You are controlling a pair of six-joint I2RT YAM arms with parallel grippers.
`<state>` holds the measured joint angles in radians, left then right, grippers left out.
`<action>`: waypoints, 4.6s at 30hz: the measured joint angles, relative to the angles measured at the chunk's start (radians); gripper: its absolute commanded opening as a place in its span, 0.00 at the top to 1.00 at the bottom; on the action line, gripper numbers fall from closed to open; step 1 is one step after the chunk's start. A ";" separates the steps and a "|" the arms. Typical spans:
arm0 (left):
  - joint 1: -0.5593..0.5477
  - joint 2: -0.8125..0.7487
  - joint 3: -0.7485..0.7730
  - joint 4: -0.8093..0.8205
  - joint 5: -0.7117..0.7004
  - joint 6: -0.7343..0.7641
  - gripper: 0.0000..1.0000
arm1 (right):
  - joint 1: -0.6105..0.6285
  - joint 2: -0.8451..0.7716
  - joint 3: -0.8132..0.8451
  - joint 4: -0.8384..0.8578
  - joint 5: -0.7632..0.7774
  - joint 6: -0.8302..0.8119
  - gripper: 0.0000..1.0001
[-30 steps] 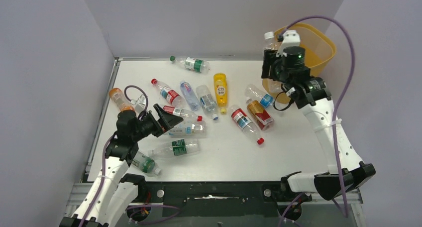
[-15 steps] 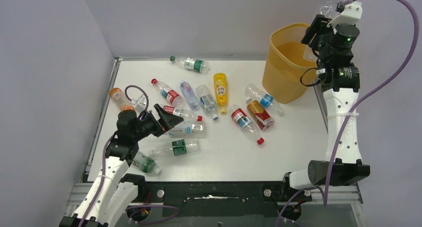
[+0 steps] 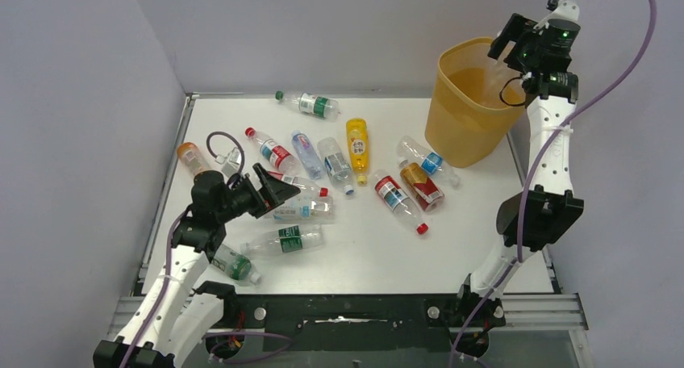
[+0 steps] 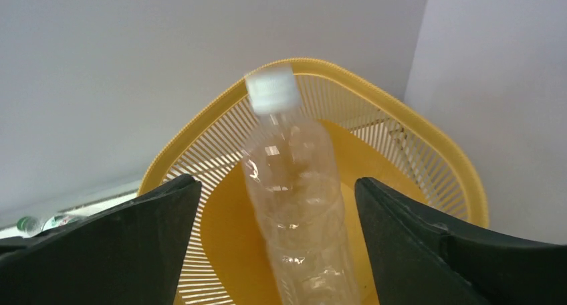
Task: Put the plastic bottles in the bin
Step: Place the plastic bottle in the trash bin, then pick up the plastic bottle at the center of the board.
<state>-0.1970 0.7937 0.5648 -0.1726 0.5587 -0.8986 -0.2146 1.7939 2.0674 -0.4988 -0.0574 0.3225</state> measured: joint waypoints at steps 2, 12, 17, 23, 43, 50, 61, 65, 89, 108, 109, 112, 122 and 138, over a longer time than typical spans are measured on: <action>-0.001 0.004 0.016 -0.007 0.000 0.006 0.02 | 0.001 0.042 0.046 -0.032 -0.026 -0.001 0.03; -0.005 -0.003 0.039 -0.039 0.006 0.021 0.02 | 0.082 -0.096 -0.090 -0.132 -0.010 -0.014 0.02; -0.007 -0.040 0.039 -0.051 0.022 0.021 0.03 | 0.334 -0.321 -0.232 -0.163 0.077 -0.030 0.02; -0.014 -0.042 0.070 -0.109 0.028 0.040 0.03 | 0.512 -0.644 -0.481 -0.172 0.108 -0.014 0.02; -0.018 0.022 0.229 -0.272 -0.012 -0.003 0.03 | 0.520 -0.787 -0.682 -0.291 -0.061 0.159 0.02; -0.074 0.078 0.261 -0.287 -0.052 -0.011 0.03 | 0.521 -0.773 -0.724 -0.266 -0.093 0.173 0.02; -0.092 -0.008 0.356 -0.442 -0.099 0.056 0.03 | 0.523 -0.847 -0.811 -0.307 -0.090 0.154 0.02; -0.092 -0.062 0.364 -0.523 -0.120 0.083 0.03 | 0.523 -0.848 -0.853 -0.368 -0.083 0.146 0.02; -0.092 -0.085 0.295 -0.618 -0.129 0.151 0.02 | 0.523 -0.701 -1.065 -0.381 0.047 0.161 0.16; -0.114 0.082 0.227 -0.437 -0.134 0.117 0.03 | 0.538 -0.391 -1.157 -0.149 0.046 0.036 0.21; -0.116 0.083 0.225 -0.436 -0.136 0.116 0.02 | 0.542 -0.385 -1.164 -0.140 0.046 0.031 0.19; -0.124 0.084 0.220 -0.423 -0.138 0.111 0.03 | 0.557 -0.372 -1.176 -0.126 0.039 0.027 0.16; -0.192 0.136 0.245 -0.487 -0.166 0.171 0.03 | 0.665 -0.276 -1.185 -0.072 0.043 0.055 0.26; -0.201 -0.060 0.231 -0.601 -0.188 0.188 0.02 | 0.966 -0.257 -1.185 -0.083 0.188 0.219 0.71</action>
<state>-0.3981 0.7334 0.7956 -0.7738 0.3706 -0.7101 0.7513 1.5364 0.8822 -0.5816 0.1303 0.5419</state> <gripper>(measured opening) 0.974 0.425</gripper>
